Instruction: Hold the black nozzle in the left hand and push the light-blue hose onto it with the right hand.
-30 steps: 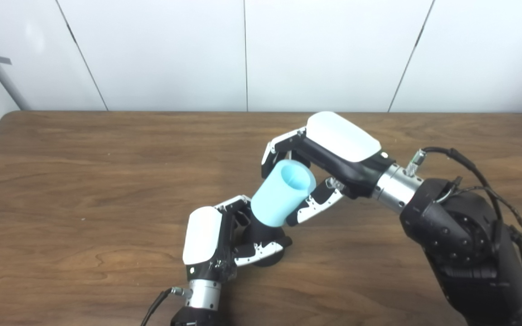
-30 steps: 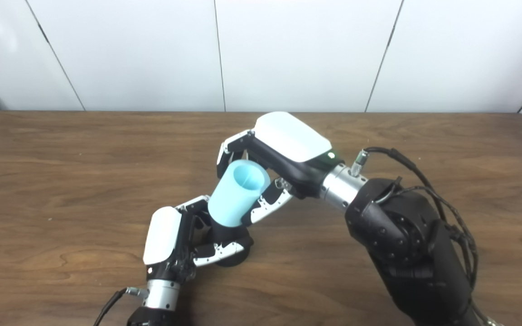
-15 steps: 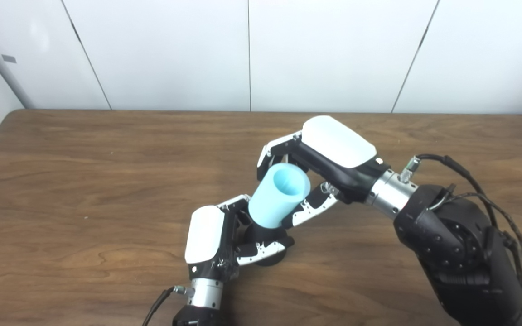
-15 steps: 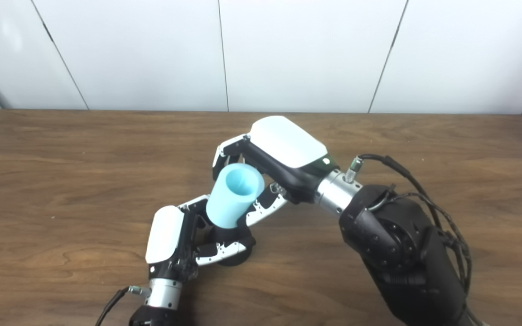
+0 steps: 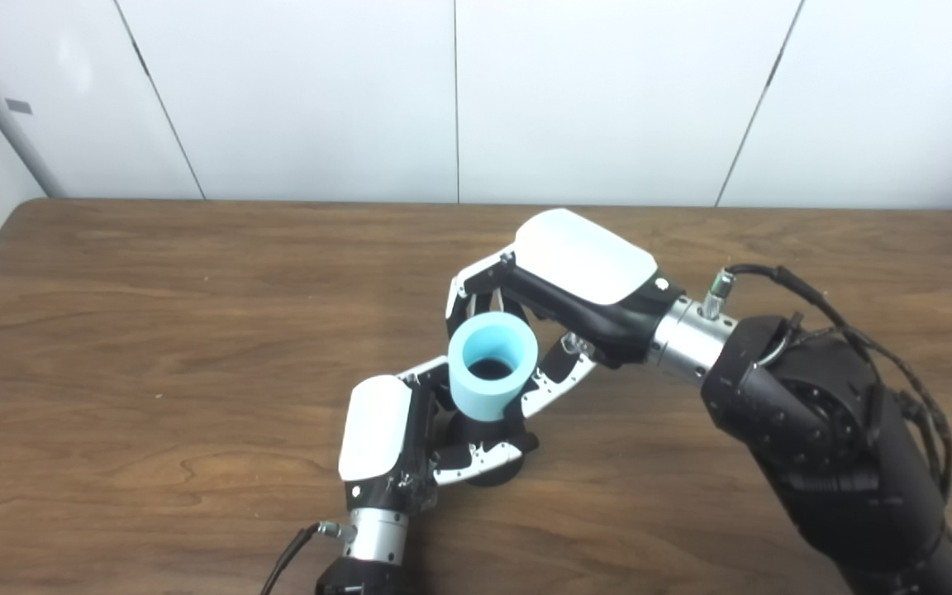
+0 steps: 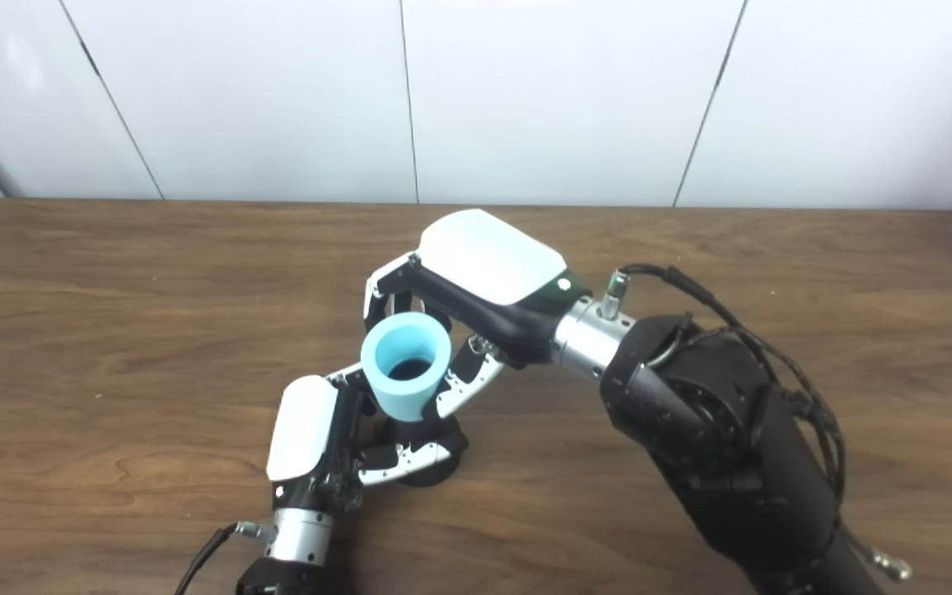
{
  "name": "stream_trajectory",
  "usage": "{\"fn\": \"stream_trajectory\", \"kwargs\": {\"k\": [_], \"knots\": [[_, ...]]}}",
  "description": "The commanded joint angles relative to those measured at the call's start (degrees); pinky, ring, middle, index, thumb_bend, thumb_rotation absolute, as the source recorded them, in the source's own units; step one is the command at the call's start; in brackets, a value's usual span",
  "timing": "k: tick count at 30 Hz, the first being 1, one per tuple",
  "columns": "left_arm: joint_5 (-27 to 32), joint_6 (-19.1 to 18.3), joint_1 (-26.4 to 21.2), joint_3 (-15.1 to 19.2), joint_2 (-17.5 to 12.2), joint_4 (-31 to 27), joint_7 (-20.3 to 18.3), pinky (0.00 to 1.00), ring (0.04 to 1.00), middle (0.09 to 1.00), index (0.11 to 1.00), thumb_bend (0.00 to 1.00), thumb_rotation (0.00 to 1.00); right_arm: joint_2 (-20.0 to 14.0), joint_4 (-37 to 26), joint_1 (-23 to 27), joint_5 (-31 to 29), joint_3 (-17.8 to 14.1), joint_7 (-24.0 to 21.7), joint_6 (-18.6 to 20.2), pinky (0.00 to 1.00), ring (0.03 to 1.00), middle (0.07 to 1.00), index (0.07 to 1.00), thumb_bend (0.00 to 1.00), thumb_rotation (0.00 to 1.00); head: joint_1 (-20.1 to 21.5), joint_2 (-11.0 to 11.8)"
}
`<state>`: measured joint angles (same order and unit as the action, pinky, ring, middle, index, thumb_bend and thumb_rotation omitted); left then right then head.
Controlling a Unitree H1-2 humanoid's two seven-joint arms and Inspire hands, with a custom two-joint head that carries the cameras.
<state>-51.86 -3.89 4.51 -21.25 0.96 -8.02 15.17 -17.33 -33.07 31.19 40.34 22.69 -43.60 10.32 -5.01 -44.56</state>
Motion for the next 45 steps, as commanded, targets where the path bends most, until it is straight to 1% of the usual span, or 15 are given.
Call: {"fn": "stream_trajectory", "kwargs": {"k": [1,3,6,10,13,15,19,27,31,35,41,42,43,44,45], "knots": [[-0.8,-2.8,2.6,-2.8,3.3,4.0,-1.1,0.41,0.459,0.437,0.495,0.52,0.0,-1.4,-0.4,2.2,-0.7,-0.3,-1.5,-0.5,0.23,0.338,0.447,0.539,0.51,0.0,0.0,0.0],[-0.9,-3.0,2.7,-2.9,3.5,3.9,-1.2,0.41,0.459,0.436,0.496,0.52,0.0,-1.6,-0.2,2.5,-1.1,-0.5,-1.9,-0.2,0.24,0.338,0.45,0.54,0.51,0.0,-0.1,-0.1],[-1.0,-3.3,2.7,-3.1,3.7,3.8,-1.4,0.43,0.471,0.441,0.494,0.52,0.0,-1.8,0.6,2.9,-2.0,-0.8,-1.8,0.1,0.21,0.328,0.445,0.537,0.51,0.0,-0.2,-0.2],[-0.9,-3.3,2.8,-3.1,3.8,4.0,-1.3,0.44,0.479,0.456,0.492,0.52,0.0,-2.0,2.0,2.8,-3.8,-1.5,-1.5,0.7,0.3,0.36,0.481,0.541,0.51,0.0,-0.3,-0.2],[-0.7,-3.0,2.9,-3.1,3.7,4.0,-1.1,0.43,0.472,0.45,0.491,0.52,0.0,-1.9,2.6,2.9,-5.2,-2.2,-2.2,3.3,0.33,0.368,0.492,0.54,0.51,0.0,-0.3,-0.2],[-0.7,-2.9,3.0,-3.2,3.7,4.0,-1.1,0.43,0.47,0.447,0.492,0.52,0.0,-2.0,3.0,3.2,-6.3,-2.5,-2.3,4.1,0.35,0.378,0.496,0.53,0.51,0.0,-0.1,-0.4],[-0.7,-3.1,3.2,-3.4,3.9,3.8,-1.3,0.44,0.48,0.462,0.491,0.52,0.0,-2.4,3.8,3.7,-7.3,-2.6,-2.0,4.7,0.37,0.394,0.498,0.523,0.52,0.0,-0.2,-0.6],[-1.3,-3.1,3.6,-3.9,4.1,4.3,-0.8,0.44,0.468,0.437,0.494,0.52,0.0,-2.3,5.3,4.3,-7.9,-2.1,-1.3,5.0,0.4,0.396,0.502,0.524,0.52,0.0,-0.4,-1.0],[-1.3,-2.9,3.6,-4.1,4.1,4.5,-0.7,0.45,0.472,0.444,0.492,0.52,0.0,-2.1,4.6,4.7,-7.3,-1.6,-1.5,4.8,0.4,0.399,0.507,0.521,0.52,0.0,-0.3,-1.1],[-1.3,-3.1,3.5,-4.2,4.3,4.8,-0.6,0.45,0.475,0.447,0.492,0.52,0.0,-2.0,3.5,5.0,-7.0,-1.1,-2.0,5.0,0.37,0.392,0.507,0.528,0.51,0.0,-0.3,-1.2],[-1.3,-3.4,3.1,-4.2,4.7,5.2,-0.6,0.44,0.478,0.457,0.49,0.52,0.0,-2.4,1.0,5.4,-6.1,0.2,-4.3,6.1,0.34,0.372,0.493,0.56,0.51,0.0,-0.2,-1.2],[-1.3,-3.3,3.0,-4.2,4.7,5.3,-0.5,0.44,0.477,0.46,0.49,0.52,0.0,-2.7,0.5,5.4,-5.6,0.5,-4.7,6.1,0.32,0.386,0.509,0.527,0.51,0.0,-0.3,-1.1],[-1.3,-3.4,3.0,-4.3,4.7,5.2,-0.6,0.44,0.476,0.463,0.489,0.52,0.0,-3.0,0.1,5.4,-5.1,0.7,-5.2,6.2,0.31,0.381,0.494,0.506,0.52,0.0,-0.3,-1.1],[-1.3,-3.5,3.0,-4.3,4.7,5.1,-0.8,0.44,0.475,0.461,0.489,0.52,0.0,-3.3,-0.3,5.2,-4.7,0.8,-5.6,6.4,0.36,0.444,0.535,0.586,0.71,0.09,-0.3,-1.1],[-1.3,-3.6,3.0,-4.3,4.7,5.0,-0.9,0.44,0.475,0.461,0.489,0.52,0.0,-3.5,-0.6,5.0,-4.5,0.7,-5.9,6.6,0.43,0.513,0.586,0.638,0.81,0.15,-0.3,-1.1]]}}
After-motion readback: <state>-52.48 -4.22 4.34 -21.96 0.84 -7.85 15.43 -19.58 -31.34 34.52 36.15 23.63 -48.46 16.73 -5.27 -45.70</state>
